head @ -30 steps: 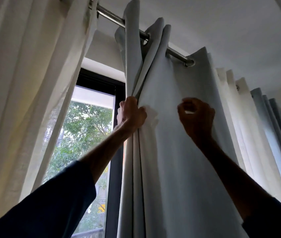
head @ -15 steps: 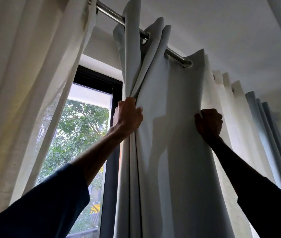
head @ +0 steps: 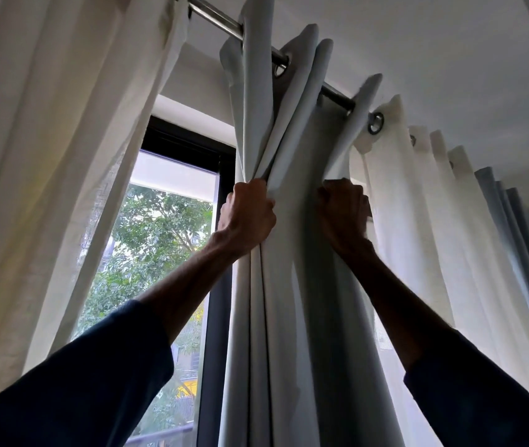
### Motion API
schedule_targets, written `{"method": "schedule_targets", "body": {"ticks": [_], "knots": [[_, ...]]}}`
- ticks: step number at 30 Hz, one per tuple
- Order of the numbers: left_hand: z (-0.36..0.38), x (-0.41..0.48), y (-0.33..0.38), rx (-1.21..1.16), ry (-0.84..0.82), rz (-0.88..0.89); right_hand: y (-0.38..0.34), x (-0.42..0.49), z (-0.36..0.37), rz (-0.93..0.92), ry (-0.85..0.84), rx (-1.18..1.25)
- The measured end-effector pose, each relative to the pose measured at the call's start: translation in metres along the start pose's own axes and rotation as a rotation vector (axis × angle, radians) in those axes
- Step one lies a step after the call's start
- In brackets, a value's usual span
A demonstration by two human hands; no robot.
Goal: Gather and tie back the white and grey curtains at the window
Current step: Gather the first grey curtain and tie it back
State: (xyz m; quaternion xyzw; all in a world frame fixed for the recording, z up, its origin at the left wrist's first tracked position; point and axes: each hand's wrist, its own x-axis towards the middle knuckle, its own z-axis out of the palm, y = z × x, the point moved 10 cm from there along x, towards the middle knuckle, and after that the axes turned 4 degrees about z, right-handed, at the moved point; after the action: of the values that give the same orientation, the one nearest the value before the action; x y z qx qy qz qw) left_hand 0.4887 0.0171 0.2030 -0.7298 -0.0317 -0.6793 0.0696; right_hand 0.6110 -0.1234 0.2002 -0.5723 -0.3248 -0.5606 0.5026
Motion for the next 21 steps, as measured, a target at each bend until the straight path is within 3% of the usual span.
{"method": "schedule_targets", "body": {"ticks": [5, 9, 21], "knots": [[-0.012, 0.005, 0.001, -0.054, 0.002, 0.123, -0.096, -0.024, -0.001, -0.206, 0.037, 0.178], [-0.028, 0.006, -0.01, 0.001, -0.008, 0.105, -0.111, -0.025, -0.001, -0.248, 0.045, 0.226], [-0.015, -0.017, 0.028, 0.115, -0.042, 0.204, -0.031, -0.045, 0.004, 0.05, 0.01, 0.417]]}}
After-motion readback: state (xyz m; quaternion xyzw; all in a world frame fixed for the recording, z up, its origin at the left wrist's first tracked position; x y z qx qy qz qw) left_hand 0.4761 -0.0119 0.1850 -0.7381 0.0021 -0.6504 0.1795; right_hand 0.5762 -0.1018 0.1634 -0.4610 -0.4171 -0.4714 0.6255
